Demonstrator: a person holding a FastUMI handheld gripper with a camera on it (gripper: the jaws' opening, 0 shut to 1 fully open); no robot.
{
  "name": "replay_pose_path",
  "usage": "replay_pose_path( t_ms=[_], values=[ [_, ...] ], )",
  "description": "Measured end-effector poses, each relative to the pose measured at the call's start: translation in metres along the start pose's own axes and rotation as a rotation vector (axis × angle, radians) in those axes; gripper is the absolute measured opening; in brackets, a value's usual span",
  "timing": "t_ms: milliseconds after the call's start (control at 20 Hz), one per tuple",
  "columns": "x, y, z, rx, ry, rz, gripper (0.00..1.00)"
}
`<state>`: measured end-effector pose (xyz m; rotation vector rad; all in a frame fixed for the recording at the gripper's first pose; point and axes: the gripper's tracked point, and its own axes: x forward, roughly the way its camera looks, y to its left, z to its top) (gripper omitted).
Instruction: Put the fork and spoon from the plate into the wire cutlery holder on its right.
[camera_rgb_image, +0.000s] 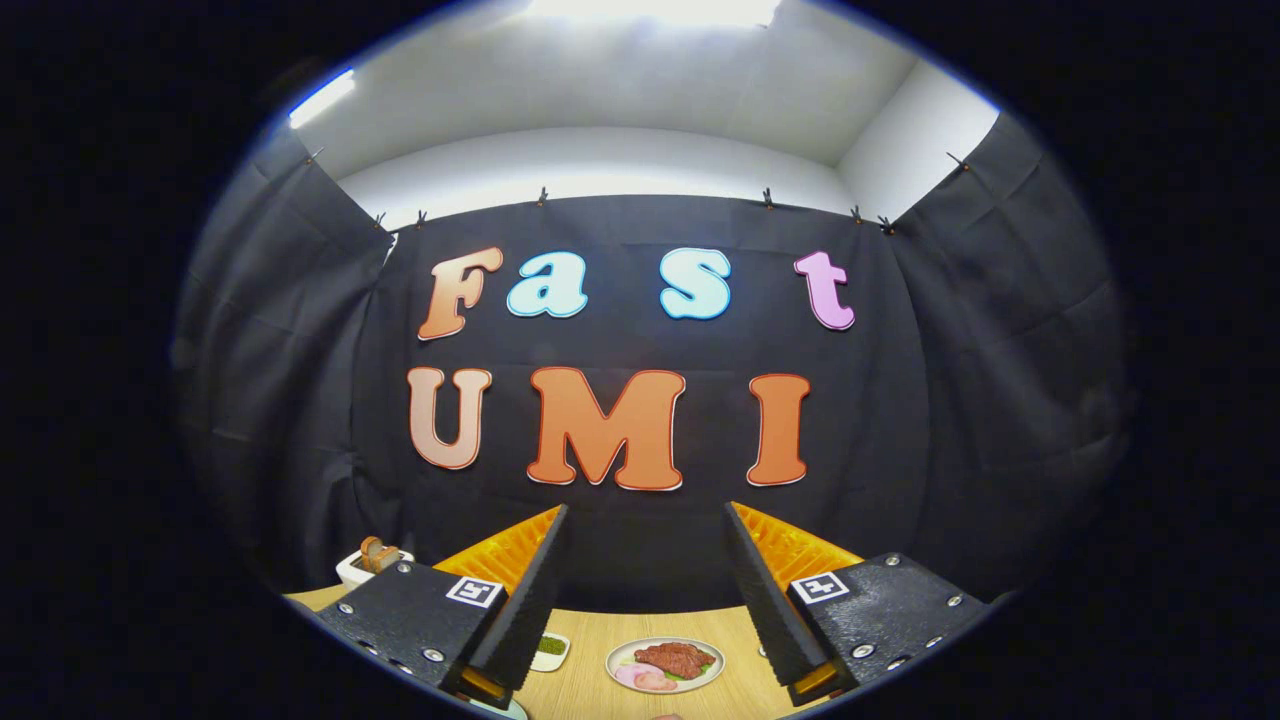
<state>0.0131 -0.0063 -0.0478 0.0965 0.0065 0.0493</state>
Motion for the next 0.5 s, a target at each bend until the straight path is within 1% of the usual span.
replay_pose_path(
  t_ms=[500],
  values=[
    [0.003,0.018,-0.005,-0.005,0.012,0.012,0.89]
  ],
)
